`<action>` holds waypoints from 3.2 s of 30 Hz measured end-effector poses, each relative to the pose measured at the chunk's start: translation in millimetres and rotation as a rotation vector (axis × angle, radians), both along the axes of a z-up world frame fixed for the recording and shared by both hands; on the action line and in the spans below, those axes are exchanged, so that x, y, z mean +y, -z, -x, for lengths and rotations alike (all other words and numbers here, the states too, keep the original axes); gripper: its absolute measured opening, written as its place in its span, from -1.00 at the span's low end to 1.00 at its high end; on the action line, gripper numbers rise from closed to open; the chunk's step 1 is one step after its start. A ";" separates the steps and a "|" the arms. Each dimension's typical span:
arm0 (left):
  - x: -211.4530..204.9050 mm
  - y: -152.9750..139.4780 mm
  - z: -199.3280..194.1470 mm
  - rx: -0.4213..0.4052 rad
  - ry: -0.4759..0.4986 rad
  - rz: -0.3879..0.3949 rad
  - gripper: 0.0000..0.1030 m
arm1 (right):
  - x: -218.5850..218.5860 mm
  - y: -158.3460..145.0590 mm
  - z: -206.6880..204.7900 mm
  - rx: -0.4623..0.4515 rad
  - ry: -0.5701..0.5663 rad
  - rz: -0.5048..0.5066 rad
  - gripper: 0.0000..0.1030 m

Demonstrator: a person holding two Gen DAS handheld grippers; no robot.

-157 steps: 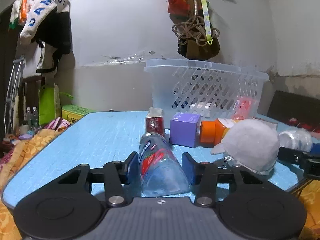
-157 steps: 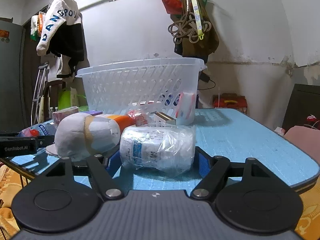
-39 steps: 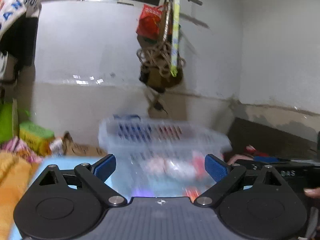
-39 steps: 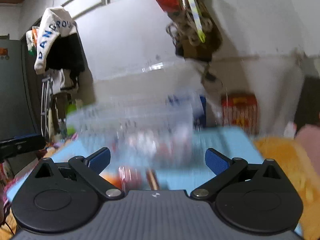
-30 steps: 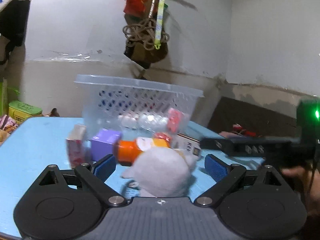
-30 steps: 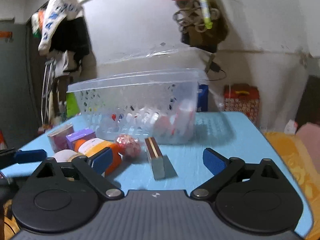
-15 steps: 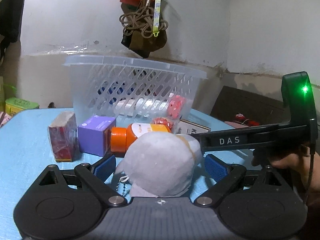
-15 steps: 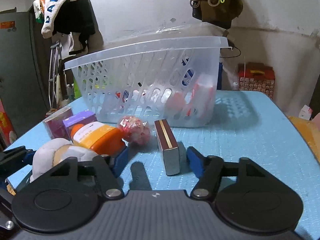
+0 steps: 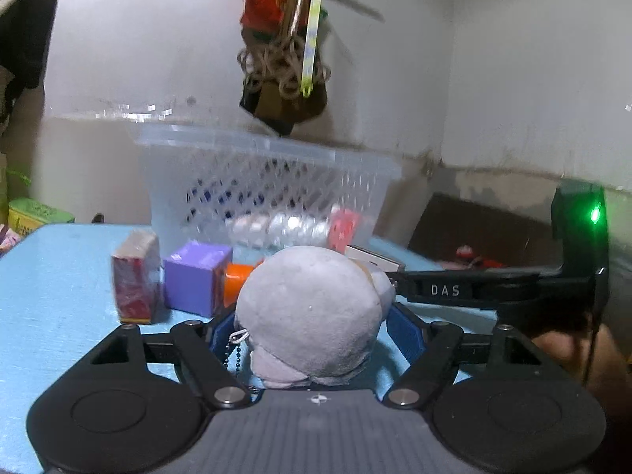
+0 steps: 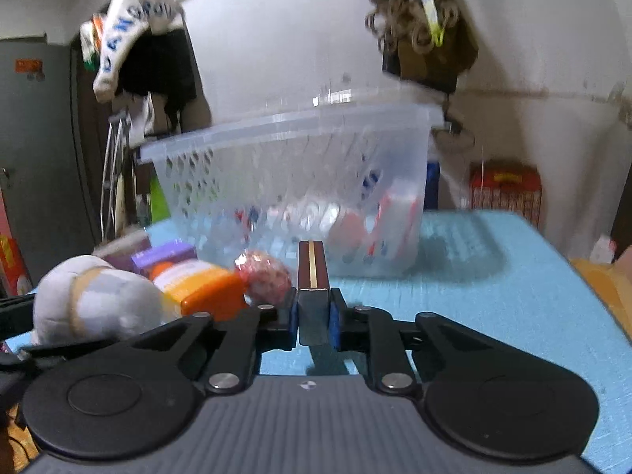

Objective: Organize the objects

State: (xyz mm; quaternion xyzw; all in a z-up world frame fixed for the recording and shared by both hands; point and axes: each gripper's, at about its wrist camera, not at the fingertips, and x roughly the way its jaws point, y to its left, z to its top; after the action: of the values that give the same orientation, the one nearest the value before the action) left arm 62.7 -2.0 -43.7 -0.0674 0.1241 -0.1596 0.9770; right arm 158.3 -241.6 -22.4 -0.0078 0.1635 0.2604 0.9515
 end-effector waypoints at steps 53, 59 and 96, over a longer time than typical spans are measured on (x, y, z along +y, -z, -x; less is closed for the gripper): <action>48.9 -100.7 -8.1 -0.145 -0.006 0.104 0.57 | -10.9 -103.2 5.1 -0.194 -0.009 -0.075 -0.66; 51.2 -152.8 -107.5 -0.032 0.026 0.054 0.57 | 38.1 -132.0 -79.4 -0.063 -0.031 0.037 -0.66; 81.9 -39.4 -62.4 0.236 -0.237 -0.046 0.90 | 81.1 -19.8 13.4 0.120 -0.078 0.118 0.77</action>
State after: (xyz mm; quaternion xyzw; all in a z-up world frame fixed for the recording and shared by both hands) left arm 125.1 79.9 -4.3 -0.0774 0.2329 -0.0315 0.9689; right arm 144.9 -160.5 -2.6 -0.0545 0.2346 0.2874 0.9270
